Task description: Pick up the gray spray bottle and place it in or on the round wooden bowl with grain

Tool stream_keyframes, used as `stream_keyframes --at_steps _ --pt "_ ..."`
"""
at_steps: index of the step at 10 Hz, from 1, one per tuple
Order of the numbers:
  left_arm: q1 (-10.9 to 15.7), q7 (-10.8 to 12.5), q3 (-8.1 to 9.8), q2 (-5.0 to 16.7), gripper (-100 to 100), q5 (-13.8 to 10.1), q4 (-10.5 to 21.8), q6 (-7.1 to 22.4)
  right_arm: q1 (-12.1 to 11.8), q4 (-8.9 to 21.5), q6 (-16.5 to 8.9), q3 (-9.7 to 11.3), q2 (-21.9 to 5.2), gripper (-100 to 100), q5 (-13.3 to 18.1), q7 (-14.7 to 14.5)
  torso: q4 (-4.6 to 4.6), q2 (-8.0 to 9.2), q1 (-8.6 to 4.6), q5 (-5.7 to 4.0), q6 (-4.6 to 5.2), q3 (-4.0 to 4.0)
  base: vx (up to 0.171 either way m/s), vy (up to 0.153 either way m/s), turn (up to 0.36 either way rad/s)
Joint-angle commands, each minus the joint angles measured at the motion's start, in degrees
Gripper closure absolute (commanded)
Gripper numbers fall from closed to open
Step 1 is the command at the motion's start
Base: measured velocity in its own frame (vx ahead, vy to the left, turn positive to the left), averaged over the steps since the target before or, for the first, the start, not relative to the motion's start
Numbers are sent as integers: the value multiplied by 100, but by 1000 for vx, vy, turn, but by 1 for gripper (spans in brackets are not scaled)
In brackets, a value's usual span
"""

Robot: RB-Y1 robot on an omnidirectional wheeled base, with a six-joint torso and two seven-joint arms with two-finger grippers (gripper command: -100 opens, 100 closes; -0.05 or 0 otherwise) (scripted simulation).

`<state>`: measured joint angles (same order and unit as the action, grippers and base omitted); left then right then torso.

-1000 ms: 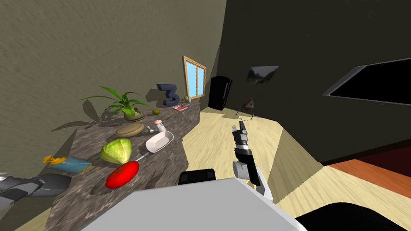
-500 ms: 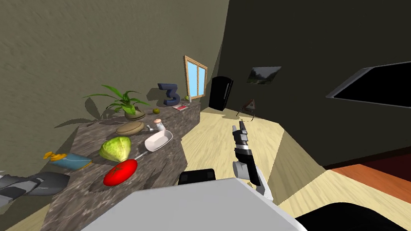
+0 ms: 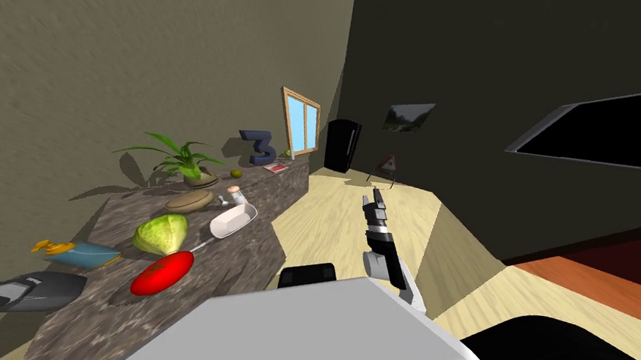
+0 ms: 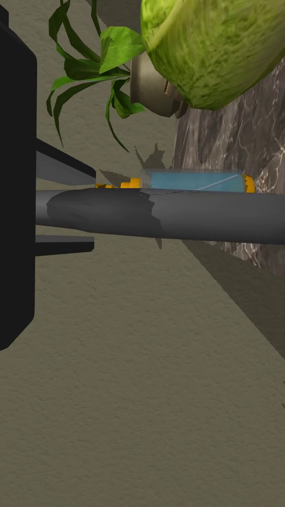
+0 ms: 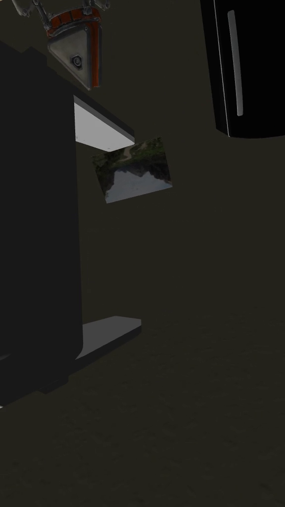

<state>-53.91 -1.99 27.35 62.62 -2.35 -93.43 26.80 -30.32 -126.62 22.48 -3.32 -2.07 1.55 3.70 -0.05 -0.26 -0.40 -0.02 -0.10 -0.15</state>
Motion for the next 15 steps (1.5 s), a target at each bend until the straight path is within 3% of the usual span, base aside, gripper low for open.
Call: stream_keyframes --at_steps 1,8,15 --pt "-15 23 82 115 100 -157 60 165 0 0 0 0 0 0 0 0 0 0 0 0 0 0 46 -90 -90" --pt "-491 169 623 886 100 -1146 384 838 0 0 0 -1 -1 0 0 0 -3 -8 51 10 7 -6 46 -23 -195" --pt "-1042 298 1023 1555 100 -1910 759 1180 0 0 0 -3 -3 0 0 0 -7 -30 102 21 37 -19 30 100 -268"
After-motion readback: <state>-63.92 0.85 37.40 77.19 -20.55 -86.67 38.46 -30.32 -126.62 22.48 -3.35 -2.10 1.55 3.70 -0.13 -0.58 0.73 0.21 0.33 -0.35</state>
